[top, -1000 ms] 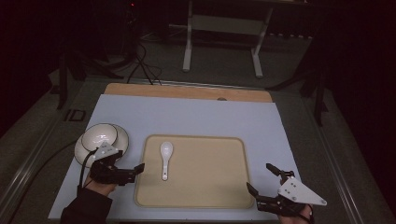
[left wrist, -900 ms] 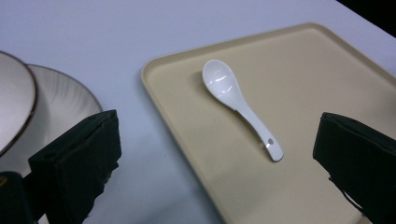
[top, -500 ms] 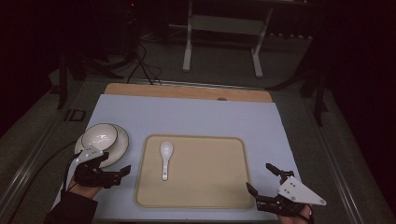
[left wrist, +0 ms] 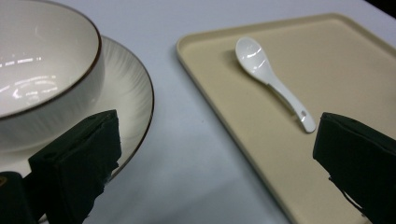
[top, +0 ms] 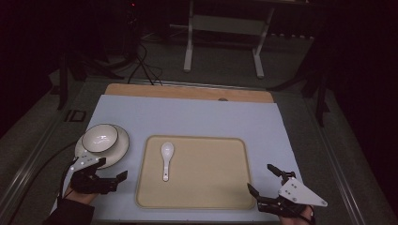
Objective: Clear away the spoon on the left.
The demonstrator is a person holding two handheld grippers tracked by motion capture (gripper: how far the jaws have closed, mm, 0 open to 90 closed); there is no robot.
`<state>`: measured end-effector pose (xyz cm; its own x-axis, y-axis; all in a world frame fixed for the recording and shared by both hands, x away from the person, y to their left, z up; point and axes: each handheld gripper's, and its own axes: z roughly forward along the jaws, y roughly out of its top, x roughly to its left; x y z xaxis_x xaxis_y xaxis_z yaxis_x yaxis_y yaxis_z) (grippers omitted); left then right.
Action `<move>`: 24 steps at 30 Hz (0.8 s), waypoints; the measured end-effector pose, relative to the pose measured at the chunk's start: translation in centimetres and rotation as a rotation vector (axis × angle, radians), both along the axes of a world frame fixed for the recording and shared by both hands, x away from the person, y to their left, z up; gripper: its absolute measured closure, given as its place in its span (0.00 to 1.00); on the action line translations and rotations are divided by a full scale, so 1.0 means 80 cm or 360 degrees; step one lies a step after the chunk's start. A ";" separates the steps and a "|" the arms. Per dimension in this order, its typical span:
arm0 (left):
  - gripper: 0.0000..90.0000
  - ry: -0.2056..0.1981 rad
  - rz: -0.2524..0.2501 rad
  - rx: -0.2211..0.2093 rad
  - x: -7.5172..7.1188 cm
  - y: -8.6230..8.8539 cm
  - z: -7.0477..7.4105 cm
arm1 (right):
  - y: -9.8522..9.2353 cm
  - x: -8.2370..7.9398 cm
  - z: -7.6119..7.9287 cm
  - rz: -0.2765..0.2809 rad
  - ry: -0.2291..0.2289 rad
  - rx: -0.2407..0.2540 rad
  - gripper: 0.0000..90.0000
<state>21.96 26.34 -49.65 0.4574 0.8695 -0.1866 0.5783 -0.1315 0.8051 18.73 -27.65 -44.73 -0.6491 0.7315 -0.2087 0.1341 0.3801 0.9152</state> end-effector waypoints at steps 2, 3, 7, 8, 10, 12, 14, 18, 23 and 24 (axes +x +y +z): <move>0.02 0.0003 -0.0004 0.0008 -0.001 0.001 -0.001 | 0.000 0.000 0.000 0.0000 0.0002 0.0004 0.16; 0.02 -0.0011 0.0000 0.0013 -0.001 0.001 -0.001 | 0.000 0.000 0.000 0.0001 0.0001 0.0004 0.16; 0.02 -0.0038 -0.0005 -0.0007 -0.001 0.002 -0.002 | -0.001 0.001 0.000 0.0000 0.0002 0.0006 0.16; 0.02 -0.0036 -0.0008 -0.0002 0.000 0.002 -0.003 | -0.001 0.001 -0.001 0.0001 0.0007 0.0001 0.16; 0.02 -0.0031 -0.0023 -0.0007 0.001 0.002 -0.005 | -0.001 0.002 -0.001 -0.0002 0.0019 0.0001 0.16; 0.02 -0.0034 -0.0026 -0.0016 0.002 0.003 -0.006 | -0.001 0.003 -0.002 -0.0003 0.0026 0.0001 0.16; 0.02 -0.0037 -0.0023 -0.0029 0.002 0.004 -0.007 | -0.002 0.003 -0.002 -0.0007 0.0034 -0.0001 0.16; 0.02 -0.0026 -0.0021 -0.0045 0.004 0.007 -0.010 | -0.002 0.006 -0.004 -0.0010 0.0053 0.0004 0.16; 0.02 -0.0025 -0.0011 -0.0052 0.004 0.010 -0.010 | -0.003 0.006 -0.004 -0.0006 0.0062 0.0013 0.16; 0.02 -0.0024 -0.0007 -0.0049 0.004 0.010 -0.011 | -0.003 0.006 -0.004 -0.0005 0.0063 0.0014 0.16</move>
